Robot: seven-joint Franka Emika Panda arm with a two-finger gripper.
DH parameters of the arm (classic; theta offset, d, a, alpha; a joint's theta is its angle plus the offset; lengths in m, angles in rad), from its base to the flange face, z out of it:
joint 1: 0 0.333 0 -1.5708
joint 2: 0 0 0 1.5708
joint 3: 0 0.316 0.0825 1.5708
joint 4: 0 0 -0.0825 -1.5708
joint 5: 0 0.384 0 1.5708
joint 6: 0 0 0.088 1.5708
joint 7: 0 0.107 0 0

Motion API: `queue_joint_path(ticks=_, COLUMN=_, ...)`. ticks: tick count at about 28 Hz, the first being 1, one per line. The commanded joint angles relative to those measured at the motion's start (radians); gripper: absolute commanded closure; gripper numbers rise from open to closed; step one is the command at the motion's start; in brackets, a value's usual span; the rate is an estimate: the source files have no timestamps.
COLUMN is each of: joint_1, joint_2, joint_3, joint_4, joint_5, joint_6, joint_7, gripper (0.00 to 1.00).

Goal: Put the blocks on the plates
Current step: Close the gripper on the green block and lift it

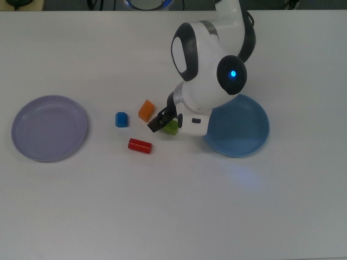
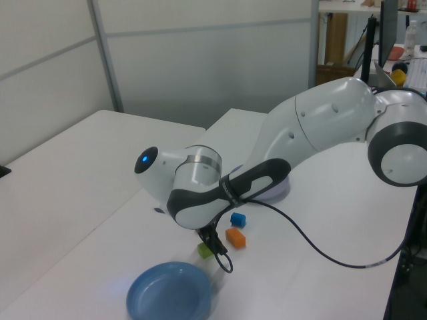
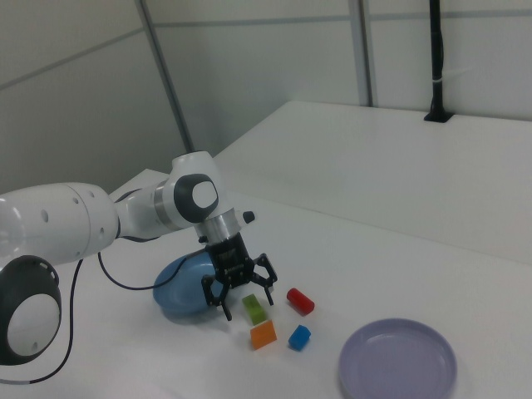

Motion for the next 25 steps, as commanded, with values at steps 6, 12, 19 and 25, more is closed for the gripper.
queue_joint_path(ticks=6, joint_1=0.017, joint_2=-0.002, joint_3=-0.009, joint_4=0.002, joint_5=-0.022, joint_6=-0.002, joint_7=-0.015, gripper=0.53)
queue_joint_path(ticks=12, joint_1=0.017, joint_2=-0.002, joint_3=-0.007, joint_4=0.002, joint_5=-0.022, joint_6=-0.002, joint_7=-0.019, gripper=0.80)
queue_joint_path(ticks=19, joint_1=0.017, joint_2=-0.002, joint_3=-0.007, joint_4=0.002, joint_5=-0.022, joint_6=-0.002, joint_7=-0.019, gripper=0.82)
queue_joint_path(ticks=25, joint_1=0.018, joint_2=-0.004, joint_3=-0.007, joint_4=0.004, joint_5=-0.019, joint_6=-0.004, joint_7=-0.022, gripper=1.00)
